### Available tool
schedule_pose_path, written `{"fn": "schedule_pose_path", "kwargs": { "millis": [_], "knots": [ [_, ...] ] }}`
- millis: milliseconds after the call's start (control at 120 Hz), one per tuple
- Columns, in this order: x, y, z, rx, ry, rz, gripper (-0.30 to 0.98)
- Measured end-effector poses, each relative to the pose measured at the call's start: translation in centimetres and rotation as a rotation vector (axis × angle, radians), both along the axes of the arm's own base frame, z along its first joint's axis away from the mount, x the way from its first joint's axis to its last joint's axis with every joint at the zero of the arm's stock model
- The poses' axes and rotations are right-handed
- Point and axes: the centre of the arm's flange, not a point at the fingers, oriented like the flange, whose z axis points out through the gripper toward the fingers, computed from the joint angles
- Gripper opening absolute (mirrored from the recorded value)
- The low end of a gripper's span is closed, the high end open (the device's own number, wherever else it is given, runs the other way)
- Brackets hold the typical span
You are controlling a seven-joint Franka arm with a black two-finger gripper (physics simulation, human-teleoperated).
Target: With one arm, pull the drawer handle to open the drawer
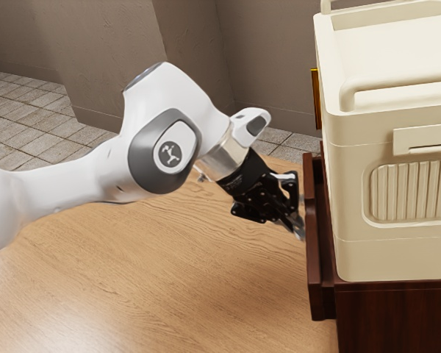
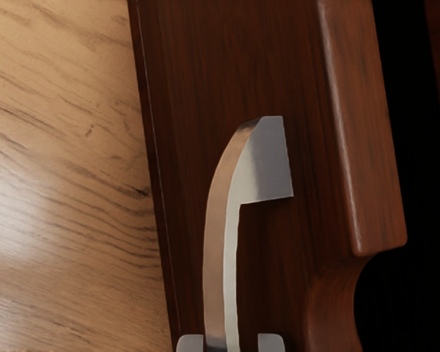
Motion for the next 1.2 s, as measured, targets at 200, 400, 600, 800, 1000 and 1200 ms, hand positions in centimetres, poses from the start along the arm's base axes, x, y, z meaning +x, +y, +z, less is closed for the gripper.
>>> {"fn": "schedule_pose_path", "kwargs": {
  "millis": [200, 400, 600, 800, 1000, 1200],
  "knots": [
    [-0.4, 0.6, 0.2, 0.009, 0.012, 0.018, -0.09],
    [-1.2, 1.9, 0.0, 0.029, 0.036, 0.047, -0.10],
    [-2.2, 3.2, 0.4, 0.028, 0.047, 0.079, -0.10],
    [-2.8, 4.1, 0.4, 0.026, 0.055, 0.102, -0.10],
    [-3.2, 4.7, 0.2, 0.023, 0.064, 0.122, -0.10],
    [-3.8, 5.4, 0.3, 0.016, 0.068, 0.138, -0.10]
  ]
}}
